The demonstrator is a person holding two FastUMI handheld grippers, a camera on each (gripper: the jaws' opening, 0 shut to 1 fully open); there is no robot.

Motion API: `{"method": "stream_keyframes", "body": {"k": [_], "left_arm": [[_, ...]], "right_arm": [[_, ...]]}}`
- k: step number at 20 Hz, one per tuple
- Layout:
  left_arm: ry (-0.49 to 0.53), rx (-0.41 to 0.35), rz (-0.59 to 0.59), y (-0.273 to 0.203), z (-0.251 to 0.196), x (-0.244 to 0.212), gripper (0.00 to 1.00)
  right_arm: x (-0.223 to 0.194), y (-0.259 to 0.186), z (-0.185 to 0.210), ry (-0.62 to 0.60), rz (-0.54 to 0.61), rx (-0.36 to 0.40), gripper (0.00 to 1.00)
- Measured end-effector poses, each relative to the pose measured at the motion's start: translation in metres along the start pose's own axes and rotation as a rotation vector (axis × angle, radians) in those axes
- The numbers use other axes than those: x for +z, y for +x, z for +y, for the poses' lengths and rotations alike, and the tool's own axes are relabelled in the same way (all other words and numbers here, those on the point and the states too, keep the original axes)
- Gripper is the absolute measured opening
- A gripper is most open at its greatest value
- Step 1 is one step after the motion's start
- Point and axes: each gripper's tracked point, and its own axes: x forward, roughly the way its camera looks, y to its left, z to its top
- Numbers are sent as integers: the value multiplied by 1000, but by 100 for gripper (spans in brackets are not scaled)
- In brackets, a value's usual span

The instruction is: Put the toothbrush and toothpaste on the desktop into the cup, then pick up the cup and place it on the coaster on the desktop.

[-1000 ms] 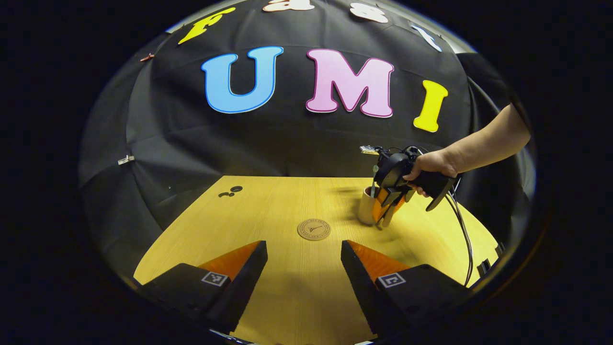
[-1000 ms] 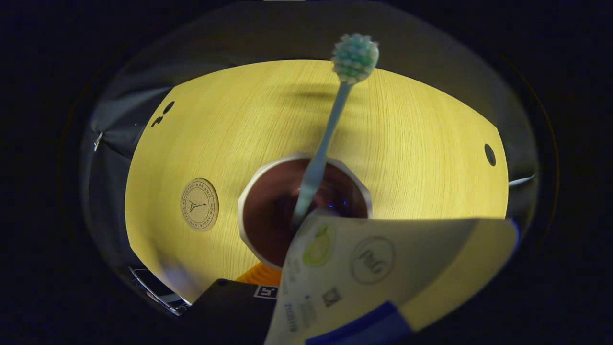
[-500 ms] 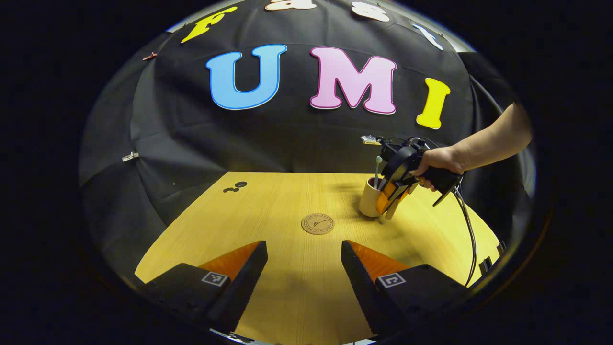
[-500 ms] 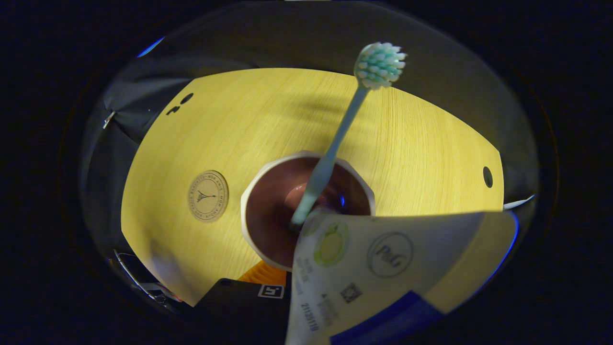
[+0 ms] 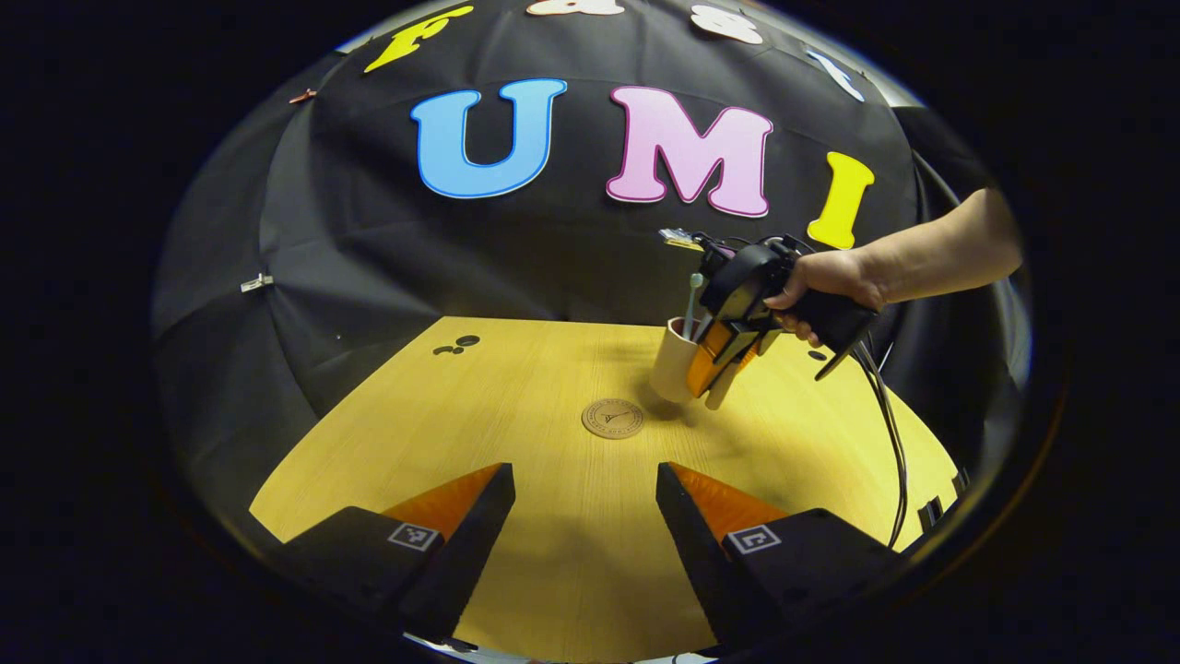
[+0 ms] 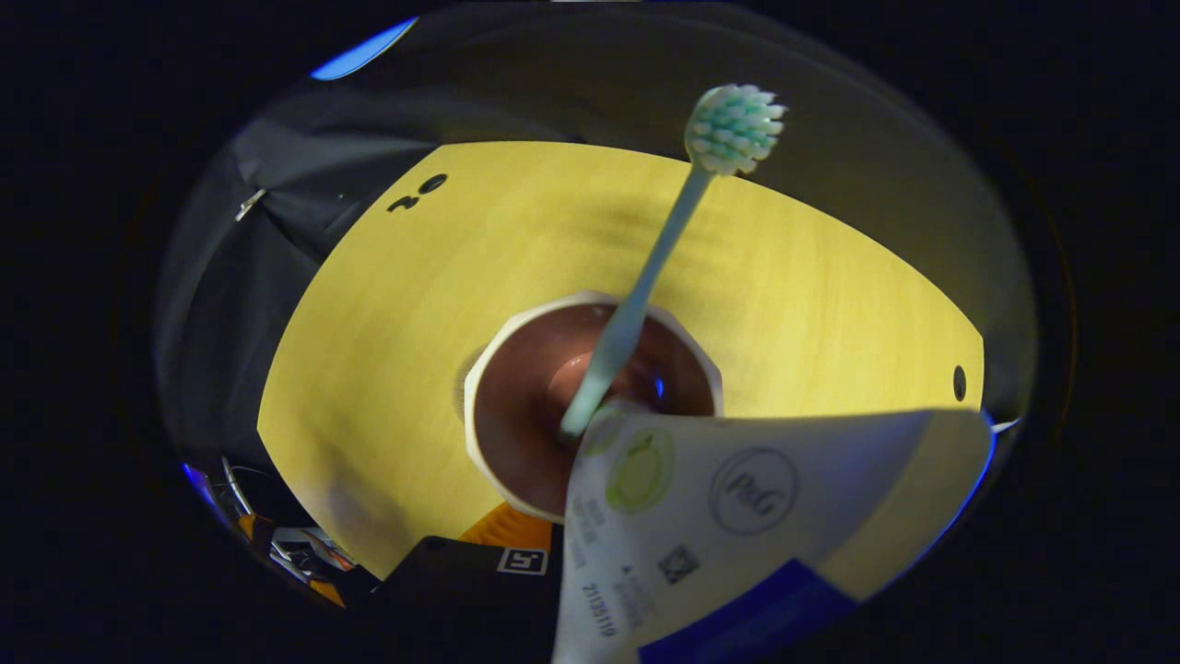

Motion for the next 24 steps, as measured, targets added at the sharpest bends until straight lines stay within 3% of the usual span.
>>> {"method": "stream_keyframes", "body": {"k": [8, 18, 23, 24], "left_arm": [[-124, 51, 47, -21, 15, -28, 98], [-134, 132, 87, -39, 60, -47, 98], [-138, 140, 92, -46, 64, -47, 97], [-131, 137, 93, -48, 63, -46, 98]], "right_arm": [[2, 30, 51, -101, 45, 9, 18], [0, 50, 65, -127, 100, -33, 19], [5, 41, 70, -108, 89, -9, 27], [6, 38, 72, -105, 82, -8, 37]]}}
